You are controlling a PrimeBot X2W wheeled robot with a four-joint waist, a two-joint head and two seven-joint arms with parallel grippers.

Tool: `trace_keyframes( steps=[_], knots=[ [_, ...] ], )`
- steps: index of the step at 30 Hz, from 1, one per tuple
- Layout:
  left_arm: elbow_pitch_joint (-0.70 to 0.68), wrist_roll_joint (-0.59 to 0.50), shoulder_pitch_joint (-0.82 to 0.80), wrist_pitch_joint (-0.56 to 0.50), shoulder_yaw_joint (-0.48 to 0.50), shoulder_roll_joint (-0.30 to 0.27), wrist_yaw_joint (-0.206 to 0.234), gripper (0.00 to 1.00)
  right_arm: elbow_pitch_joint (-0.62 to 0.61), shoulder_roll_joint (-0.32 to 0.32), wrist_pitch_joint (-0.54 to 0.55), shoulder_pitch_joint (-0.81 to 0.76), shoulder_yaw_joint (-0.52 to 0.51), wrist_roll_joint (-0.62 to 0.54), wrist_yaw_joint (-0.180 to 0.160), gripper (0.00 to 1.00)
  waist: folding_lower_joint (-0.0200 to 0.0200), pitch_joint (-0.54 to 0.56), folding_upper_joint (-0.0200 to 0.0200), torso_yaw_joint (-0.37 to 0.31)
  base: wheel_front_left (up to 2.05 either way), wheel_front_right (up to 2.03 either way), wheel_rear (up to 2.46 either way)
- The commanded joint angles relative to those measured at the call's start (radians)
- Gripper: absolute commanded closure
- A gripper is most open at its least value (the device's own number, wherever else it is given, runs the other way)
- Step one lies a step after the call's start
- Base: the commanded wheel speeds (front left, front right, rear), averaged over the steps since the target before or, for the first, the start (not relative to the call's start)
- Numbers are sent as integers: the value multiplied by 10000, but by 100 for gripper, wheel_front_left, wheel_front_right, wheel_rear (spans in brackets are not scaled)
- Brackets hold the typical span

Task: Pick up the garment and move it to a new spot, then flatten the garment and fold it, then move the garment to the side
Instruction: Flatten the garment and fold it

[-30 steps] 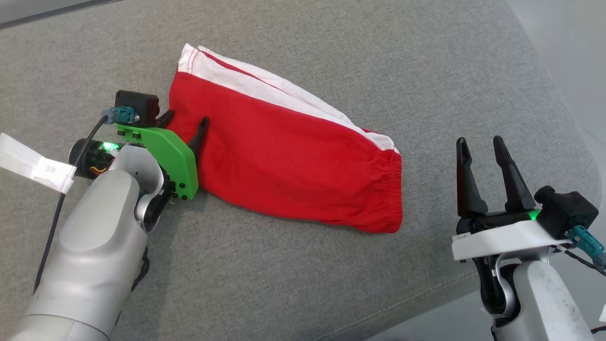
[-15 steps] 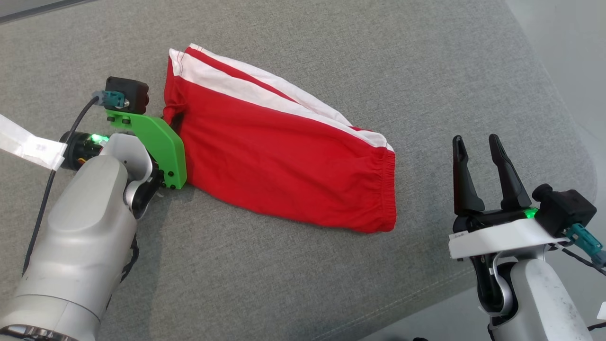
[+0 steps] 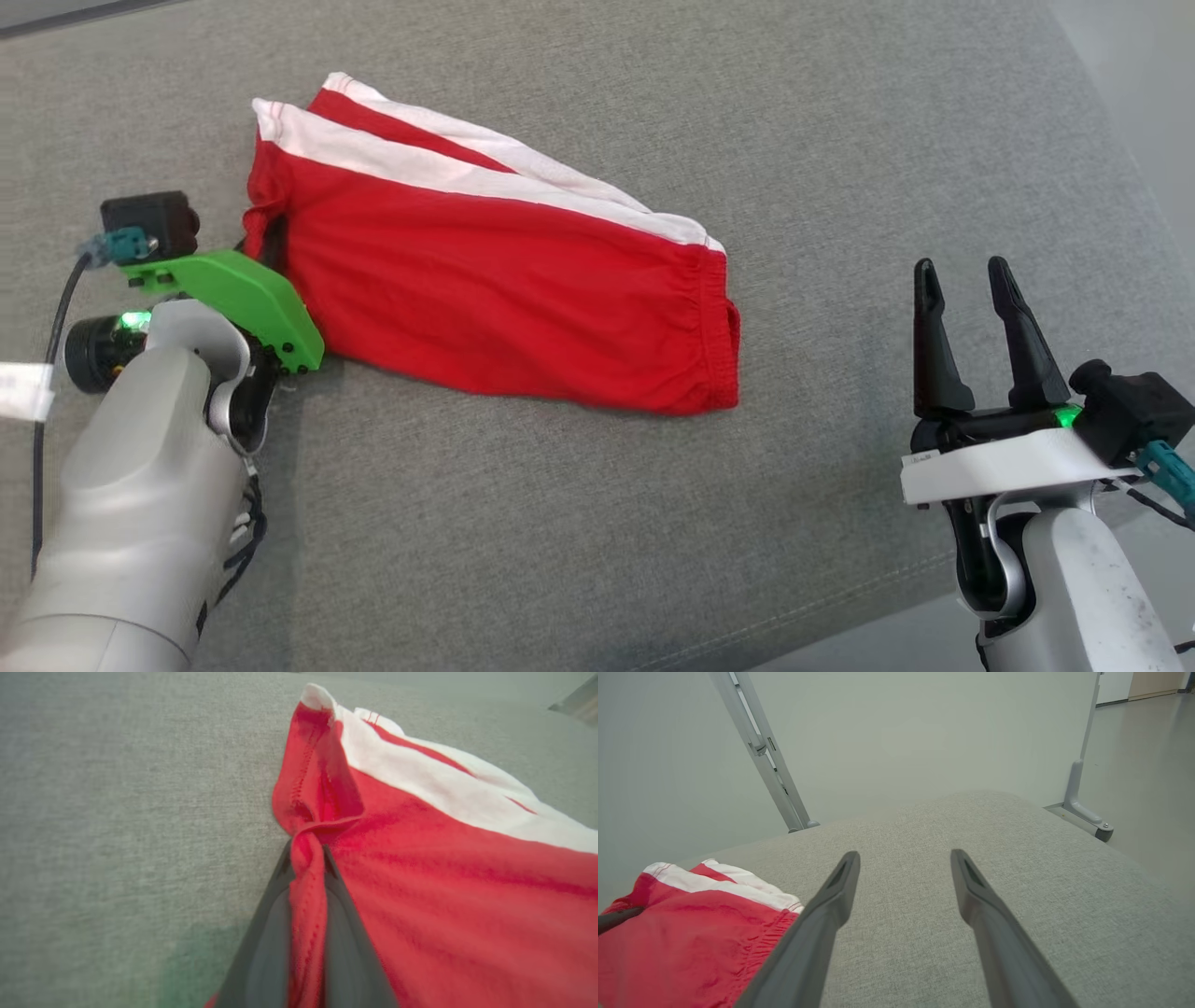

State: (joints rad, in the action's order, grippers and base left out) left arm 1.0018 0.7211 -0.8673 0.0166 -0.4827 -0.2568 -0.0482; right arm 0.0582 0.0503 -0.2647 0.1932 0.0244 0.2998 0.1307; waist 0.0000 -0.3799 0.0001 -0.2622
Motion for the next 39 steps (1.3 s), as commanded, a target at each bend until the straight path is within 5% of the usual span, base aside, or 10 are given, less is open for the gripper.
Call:
trace_keyframes(
  steps=[1,10,20,21,22,33,39],
  knots=[
    [53,271,526,243,243,-154,184,100,-43,13,-21,-38,-9,-137,1,0,0,112,-1,411,0,0,0],
    [-966,1014,2266,1362,894,82,457,100,125,14,-21,20,54,-547,1,0,0,359,-1,1490,0,0,0],
    [-4084,1330,4544,1741,1052,382,1491,100,412,19,-21,142,121,-763,1,0,0,568,-1,2026,0,0,0],
    [-4417,1240,4629,1823,1053,343,1560,64,430,18,-21,151,127,-762,1,0,0,580,-1,2033,0,0,0],
    [-4719,1076,4705,1883,1009,255,1647,0,449,18,-21,166,135,-758,1,0,0,589,-1,2034,0,0,0],
    [-7990,-1545,5106,2487,1911,-363,2756,0,606,26,-21,415,44,-1253,1,0,0,938,-1,1818,0,0,0],
    [-9215,-3125,5752,2472,2654,-442,2660,0,816,109,-19,322,28,-1610,1,0,0,1345,-1,1789,0,0,0]
  ],
)
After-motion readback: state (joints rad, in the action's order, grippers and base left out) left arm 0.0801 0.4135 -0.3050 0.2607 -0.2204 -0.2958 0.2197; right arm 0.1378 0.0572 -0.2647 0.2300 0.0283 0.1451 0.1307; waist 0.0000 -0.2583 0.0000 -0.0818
